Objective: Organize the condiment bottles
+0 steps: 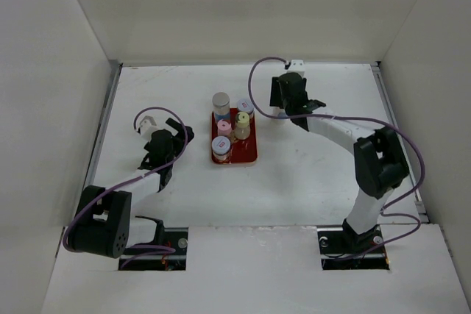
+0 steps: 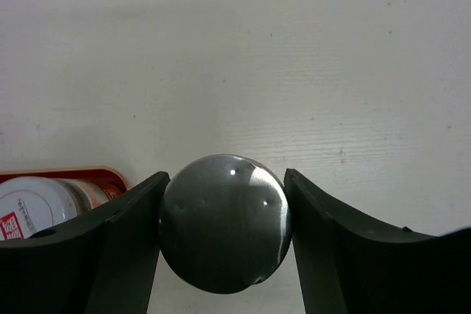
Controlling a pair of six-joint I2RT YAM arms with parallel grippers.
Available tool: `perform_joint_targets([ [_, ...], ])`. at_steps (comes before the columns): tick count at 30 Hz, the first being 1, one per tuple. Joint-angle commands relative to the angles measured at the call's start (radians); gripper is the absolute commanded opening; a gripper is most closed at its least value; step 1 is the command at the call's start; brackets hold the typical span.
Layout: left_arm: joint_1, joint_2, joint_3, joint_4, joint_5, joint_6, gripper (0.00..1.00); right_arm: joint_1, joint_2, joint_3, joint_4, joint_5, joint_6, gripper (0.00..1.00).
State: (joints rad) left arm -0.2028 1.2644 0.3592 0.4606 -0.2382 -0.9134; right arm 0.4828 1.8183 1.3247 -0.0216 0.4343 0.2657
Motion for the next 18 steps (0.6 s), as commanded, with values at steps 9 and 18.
perform_joint_targets([
  [9,-0.004,-0.008,0.007,0.036,0.007,-0.004,1.00,0.283,-0.402,-0.231,0.029,0.043,0.073,0.48],
  [18,0.007,-0.051,0.001,0.023,0.008,-0.001,1.00,0.395,-0.249,-0.137,0.068,0.023,0.083,0.49],
])
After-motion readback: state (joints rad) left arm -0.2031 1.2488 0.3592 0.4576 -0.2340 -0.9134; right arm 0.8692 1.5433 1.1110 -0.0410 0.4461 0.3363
